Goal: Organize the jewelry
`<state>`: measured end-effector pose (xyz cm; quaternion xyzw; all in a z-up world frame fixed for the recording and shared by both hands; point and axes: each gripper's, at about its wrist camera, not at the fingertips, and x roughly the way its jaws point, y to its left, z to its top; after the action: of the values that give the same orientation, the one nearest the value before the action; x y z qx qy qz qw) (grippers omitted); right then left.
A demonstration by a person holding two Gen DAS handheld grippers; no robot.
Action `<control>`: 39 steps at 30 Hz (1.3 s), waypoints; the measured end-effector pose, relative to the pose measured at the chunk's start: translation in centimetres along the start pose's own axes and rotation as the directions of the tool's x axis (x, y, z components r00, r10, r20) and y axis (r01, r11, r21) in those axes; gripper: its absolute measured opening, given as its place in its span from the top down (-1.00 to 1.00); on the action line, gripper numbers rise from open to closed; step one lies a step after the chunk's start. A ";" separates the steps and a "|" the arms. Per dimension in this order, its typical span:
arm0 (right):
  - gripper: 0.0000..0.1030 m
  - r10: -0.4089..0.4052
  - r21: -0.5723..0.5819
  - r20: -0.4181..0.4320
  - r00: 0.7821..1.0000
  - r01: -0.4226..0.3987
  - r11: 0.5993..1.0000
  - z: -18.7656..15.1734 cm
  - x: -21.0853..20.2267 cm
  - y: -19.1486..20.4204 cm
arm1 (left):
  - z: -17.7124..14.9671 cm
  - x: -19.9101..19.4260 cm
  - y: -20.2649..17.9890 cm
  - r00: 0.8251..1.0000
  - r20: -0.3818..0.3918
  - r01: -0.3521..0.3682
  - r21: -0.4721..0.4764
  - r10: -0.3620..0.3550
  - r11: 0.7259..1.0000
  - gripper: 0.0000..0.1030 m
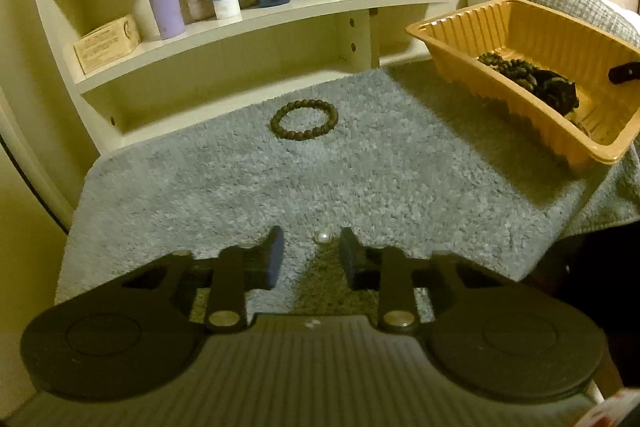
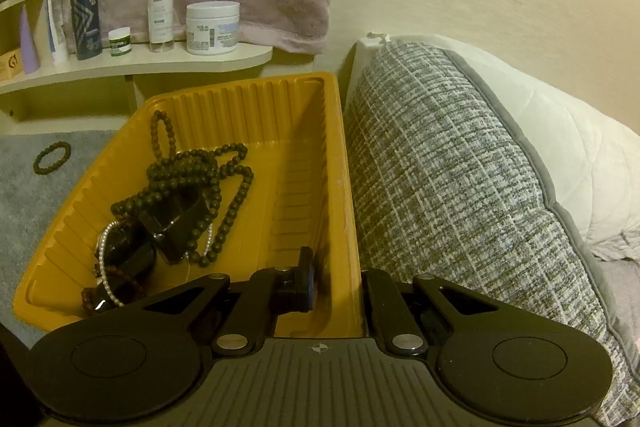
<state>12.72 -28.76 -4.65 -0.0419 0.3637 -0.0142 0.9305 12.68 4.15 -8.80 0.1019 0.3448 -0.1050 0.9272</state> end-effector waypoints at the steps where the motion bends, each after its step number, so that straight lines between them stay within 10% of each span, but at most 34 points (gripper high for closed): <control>1: 0.87 -0.001 0.000 0.000 1.000 0.001 1.000 0.0 0.0 0.0 | 0.0 0.1 0.1 1.000 0.001 0.003 -0.008 -0.003 1.000 0.58; 27: 0.86 -0.003 -0.001 -0.010 1.000 0.003 1.000 0.0 0.3 -0.1 | 0.8 -0.3 -1.1 0.999 0.045 -0.005 -0.014 0.006 1.000 0.89; 39: 0.86 0.002 0.003 -0.008 1.000 -0.002 1.000 0.0 0.2 -0.2 | 5.3 -1.9 -5.1 0.983 0.142 0.117 0.009 -0.117 0.993 0.89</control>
<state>12.89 -28.96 -4.82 -0.0402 0.3673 -0.0140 0.9291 13.19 -1.91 -4.21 0.0739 0.2830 -0.1662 0.9417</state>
